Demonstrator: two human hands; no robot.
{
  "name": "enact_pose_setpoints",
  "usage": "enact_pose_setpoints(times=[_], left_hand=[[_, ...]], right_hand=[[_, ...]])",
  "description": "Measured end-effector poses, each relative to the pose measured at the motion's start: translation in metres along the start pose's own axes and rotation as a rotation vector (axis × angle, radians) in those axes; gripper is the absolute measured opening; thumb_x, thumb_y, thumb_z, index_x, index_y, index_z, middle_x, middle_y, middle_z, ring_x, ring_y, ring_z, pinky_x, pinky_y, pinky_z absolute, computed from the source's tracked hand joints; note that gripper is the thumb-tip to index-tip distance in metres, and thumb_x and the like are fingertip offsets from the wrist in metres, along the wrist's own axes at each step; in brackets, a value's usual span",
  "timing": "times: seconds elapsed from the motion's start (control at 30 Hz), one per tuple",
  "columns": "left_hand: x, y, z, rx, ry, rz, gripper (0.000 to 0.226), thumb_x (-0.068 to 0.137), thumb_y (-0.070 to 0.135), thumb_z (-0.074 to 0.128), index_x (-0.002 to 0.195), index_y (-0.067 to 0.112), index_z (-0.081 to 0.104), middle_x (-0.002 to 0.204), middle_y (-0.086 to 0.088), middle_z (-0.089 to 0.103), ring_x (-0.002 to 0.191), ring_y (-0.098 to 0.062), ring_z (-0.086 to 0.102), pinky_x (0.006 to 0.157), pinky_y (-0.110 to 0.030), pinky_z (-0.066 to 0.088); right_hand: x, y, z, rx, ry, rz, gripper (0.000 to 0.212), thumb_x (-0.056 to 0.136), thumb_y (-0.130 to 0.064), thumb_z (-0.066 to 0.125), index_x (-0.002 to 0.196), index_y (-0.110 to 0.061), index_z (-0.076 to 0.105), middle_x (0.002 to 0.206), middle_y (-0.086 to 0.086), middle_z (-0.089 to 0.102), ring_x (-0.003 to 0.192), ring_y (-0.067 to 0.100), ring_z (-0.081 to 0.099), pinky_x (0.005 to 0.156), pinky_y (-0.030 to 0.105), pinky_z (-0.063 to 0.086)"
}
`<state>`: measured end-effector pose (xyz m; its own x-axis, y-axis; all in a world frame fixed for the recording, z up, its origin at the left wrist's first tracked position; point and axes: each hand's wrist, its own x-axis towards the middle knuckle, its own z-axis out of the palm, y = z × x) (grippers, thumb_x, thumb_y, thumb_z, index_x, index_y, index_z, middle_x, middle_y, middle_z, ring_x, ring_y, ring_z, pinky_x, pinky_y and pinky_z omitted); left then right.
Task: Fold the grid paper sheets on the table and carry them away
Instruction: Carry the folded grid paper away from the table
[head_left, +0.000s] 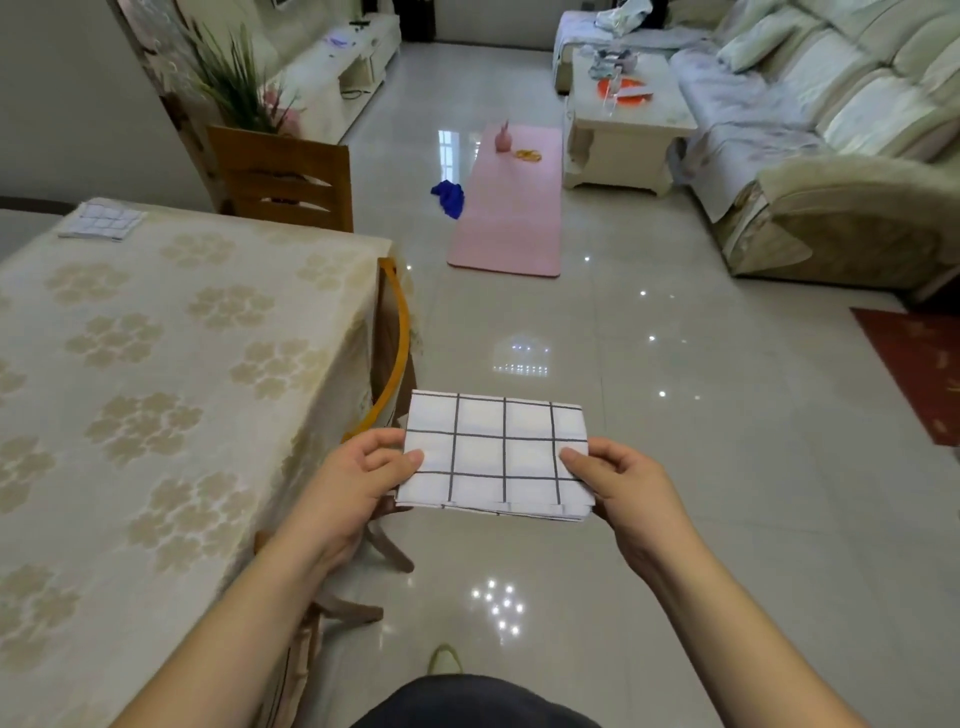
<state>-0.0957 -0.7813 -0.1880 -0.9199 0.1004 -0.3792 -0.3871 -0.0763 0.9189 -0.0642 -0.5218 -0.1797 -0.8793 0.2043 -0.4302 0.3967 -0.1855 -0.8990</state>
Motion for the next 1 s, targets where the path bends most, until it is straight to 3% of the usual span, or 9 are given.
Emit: enact_pose_setpoints(times=[0.2,0.3,0.37,0.47,0.6,0.73,0.8,0.87,1.0], left_hand=[[0.070,0.035,0.018,0.034,-0.016,0.025,0.021,0.088,0.007,0.066,0.109,0.010,0.063,0.094,-0.012,0.075,0.073,-0.019,0.070,0.061,-0.025,0.055],[0.109,0.049,0.036,0.021,-0.004,0.028,0.025,0.087,0.010,0.069,0.111,0.011,0.062,0.097,-0.019,0.072,0.080,-0.028,0.061,0.069,-0.033,0.050],[0.135,0.056,0.051,0.032,-0.011,0.025,0.026,0.086,0.012,0.070,0.112,0.010,0.063,0.102,-0.024,0.071,0.085,-0.031,0.058,0.077,-0.042,0.045],[0.179,0.067,0.076,0.056,-0.007,0.013,0.023,0.088,0.011,0.068,0.111,0.009,0.064,0.098,-0.018,0.074,0.083,-0.029,0.063,0.076,-0.042,0.046],[0.234,0.089,0.114,0.091,0.033,0.019,0.018,0.093,0.011,0.062,0.110,0.007,0.064,0.080,-0.001,0.074,0.048,-0.007,0.059,0.049,-0.022,0.037],[0.280,0.115,0.148,0.069,0.073,-0.012,0.017,0.095,0.008,0.059,0.111,0.004,0.064,0.081,-0.004,0.076,0.061,-0.009,0.068,0.050,-0.019,0.051],[0.300,0.125,0.161,0.072,0.087,-0.011,0.016,0.095,0.008,0.058,0.109,0.005,0.064,0.076,0.000,0.075,0.060,-0.005,0.067,0.048,-0.016,0.049],[0.319,0.134,0.168,0.065,0.112,-0.019,0.016,0.095,0.008,0.058,0.109,0.006,0.064,0.072,0.004,0.073,0.057,-0.003,0.065,0.046,-0.014,0.047],[0.353,0.148,0.172,0.071,0.168,-0.052,0.018,0.096,0.009,0.056,0.112,0.007,0.065,0.086,-0.007,0.075,0.068,-0.010,0.068,0.053,-0.021,0.053]], right_hand=[[0.057,-0.037,0.006,0.067,0.012,0.019,0.015,0.092,-0.016,0.065,0.102,-0.009,0.072,0.098,0.009,0.077,0.083,0.020,0.069,0.081,0.036,0.050],[0.091,-0.051,0.000,0.085,-0.034,0.046,0.017,0.095,-0.019,0.060,0.102,-0.012,0.073,0.100,0.006,0.077,0.085,0.017,0.071,0.085,0.037,0.052],[0.118,-0.059,-0.008,0.064,-0.032,0.041,0.016,0.095,-0.018,0.060,0.103,-0.012,0.073,0.100,0.007,0.077,0.085,0.017,0.072,0.084,0.036,0.054],[0.168,-0.072,-0.026,0.031,0.006,0.040,0.014,0.092,-0.016,0.064,0.102,-0.010,0.072,0.099,0.015,0.075,0.083,0.022,0.072,0.075,0.034,0.055],[0.235,-0.101,-0.050,-0.013,0.007,0.017,0.017,0.085,-0.023,0.073,0.096,-0.010,0.074,0.100,0.030,0.068,0.080,0.025,0.064,0.076,0.039,0.044],[0.293,-0.139,-0.071,-0.042,-0.007,-0.007,0.015,0.088,-0.017,0.070,0.100,-0.007,0.072,0.092,0.013,0.076,0.074,0.019,0.069,0.065,0.025,0.049],[0.319,-0.158,-0.078,-0.071,-0.044,-0.026,0.014,0.089,-0.014,0.069,0.101,-0.007,0.071,0.090,0.007,0.078,0.074,0.016,0.072,0.060,0.022,0.051],[0.342,-0.175,-0.080,-0.081,-0.078,-0.040,0.010,0.089,-0.010,0.068,0.099,-0.009,0.071,0.089,0.005,0.078,0.072,0.014,0.073,0.055,0.018,0.050],[0.388,-0.199,-0.070,-0.078,-0.110,-0.049,0.011,0.089,-0.008,0.069,0.100,-0.009,0.070,0.087,0.004,0.078,0.073,0.016,0.074,0.055,0.019,0.052]])
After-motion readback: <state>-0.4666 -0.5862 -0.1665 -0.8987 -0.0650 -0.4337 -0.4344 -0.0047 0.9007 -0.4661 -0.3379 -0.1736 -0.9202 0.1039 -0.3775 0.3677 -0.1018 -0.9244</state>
